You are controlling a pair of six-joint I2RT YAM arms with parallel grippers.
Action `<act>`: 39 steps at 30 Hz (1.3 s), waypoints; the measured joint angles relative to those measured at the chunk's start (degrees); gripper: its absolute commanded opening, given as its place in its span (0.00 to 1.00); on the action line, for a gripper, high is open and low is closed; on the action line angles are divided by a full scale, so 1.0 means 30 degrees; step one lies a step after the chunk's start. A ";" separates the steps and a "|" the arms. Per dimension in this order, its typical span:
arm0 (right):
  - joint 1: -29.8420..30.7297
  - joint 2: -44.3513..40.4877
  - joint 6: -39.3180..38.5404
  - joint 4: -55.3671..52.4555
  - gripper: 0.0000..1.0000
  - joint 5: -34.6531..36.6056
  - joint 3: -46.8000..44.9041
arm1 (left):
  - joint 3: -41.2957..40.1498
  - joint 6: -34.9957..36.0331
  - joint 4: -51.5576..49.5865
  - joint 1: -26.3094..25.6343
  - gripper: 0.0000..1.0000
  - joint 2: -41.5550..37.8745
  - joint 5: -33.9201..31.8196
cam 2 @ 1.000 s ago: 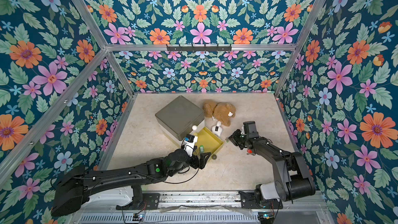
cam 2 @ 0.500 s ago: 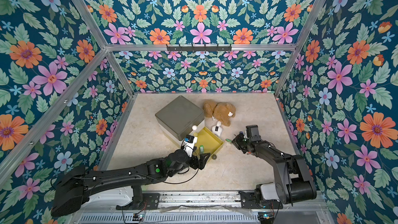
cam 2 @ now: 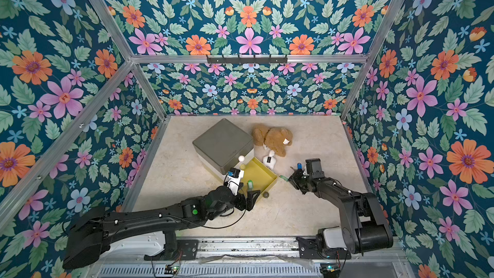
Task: Take the keys out of the drawer
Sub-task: Place the key at the center of the board.
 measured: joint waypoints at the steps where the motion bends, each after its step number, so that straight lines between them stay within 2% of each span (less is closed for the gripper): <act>1: 0.0000 0.0000 0.0000 0.0000 0.06 0.0000 0.0000 | -0.0029 0.0000 0.0000 0.0000 0.99 -0.0044 0.0000; 5: 0.0000 0.0036 -0.0022 0.0000 0.19 0.0000 0.0000 | -0.0168 0.0000 -0.0007 0.0000 0.99 -0.0299 -0.0029; 11: 0.0000 0.0160 -0.0095 -0.0007 0.26 0.0000 0.0087 | -0.0328 -0.0007 -0.0036 0.0000 1.00 -0.0576 -0.0080; 25: 0.0000 -0.0226 -0.0423 -0.0437 0.34 0.0044 0.0430 | -0.0714 -0.0073 -0.0051 0.0000 0.99 -0.1406 -0.0481; 28: 0.0000 -0.0401 -0.0466 -0.0721 0.39 0.0073 0.0561 | -0.0765 -0.0189 -0.0073 0.0000 0.99 -0.1523 -0.0576; 39: 0.0000 -0.2973 -0.1596 -0.3249 0.44 0.0685 0.2572 | -0.1814 -0.1727 -0.0459 0.0000 0.99 -0.3096 -0.2266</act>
